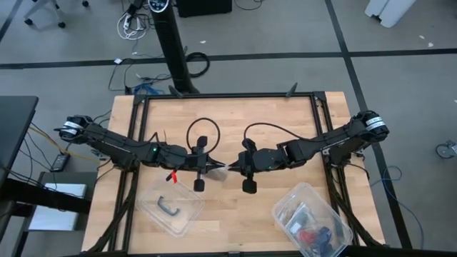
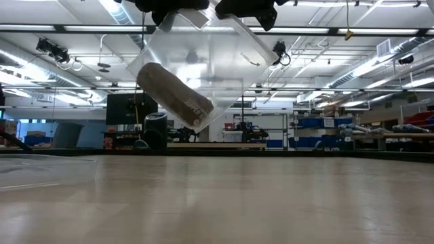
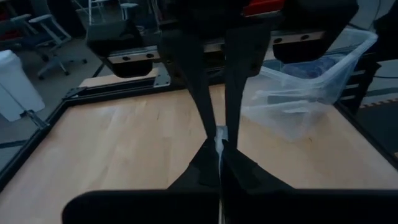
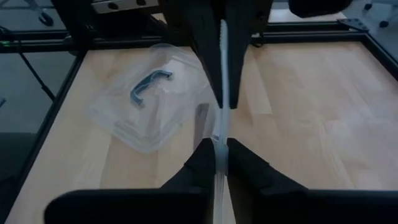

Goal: Roll bandage
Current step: Close the transparent zip bag

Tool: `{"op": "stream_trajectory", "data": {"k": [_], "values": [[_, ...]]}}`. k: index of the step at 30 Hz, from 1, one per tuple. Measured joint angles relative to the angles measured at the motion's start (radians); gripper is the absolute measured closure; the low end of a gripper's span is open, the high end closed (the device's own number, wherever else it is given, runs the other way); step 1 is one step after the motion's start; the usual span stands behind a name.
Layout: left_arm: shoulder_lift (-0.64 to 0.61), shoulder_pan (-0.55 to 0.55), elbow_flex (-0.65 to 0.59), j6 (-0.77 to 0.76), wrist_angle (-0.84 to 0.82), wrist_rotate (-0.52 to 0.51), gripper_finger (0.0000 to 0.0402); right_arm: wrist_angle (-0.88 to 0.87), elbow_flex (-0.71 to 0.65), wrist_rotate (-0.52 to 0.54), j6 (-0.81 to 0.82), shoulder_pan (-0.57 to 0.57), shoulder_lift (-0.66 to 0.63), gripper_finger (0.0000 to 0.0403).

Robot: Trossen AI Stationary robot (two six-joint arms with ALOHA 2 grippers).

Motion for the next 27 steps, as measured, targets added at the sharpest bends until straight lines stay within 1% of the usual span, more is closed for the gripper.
{"op": "stream_trajectory", "data": {"k": [4, 27], "values": [[0.000, 0.000, 0.000, 0.018, 0.007, -0.011, 0.0401, -0.023, 0.002, 0.002, 0.007, 0.007, -0.001, 0.0387], [-0.034, -0.002, -0.002, 0.029, 0.007, -0.020, 0.0401, -0.092, 0.001, -0.012, 0.054, 0.019, -0.002, 0.0387]]}}
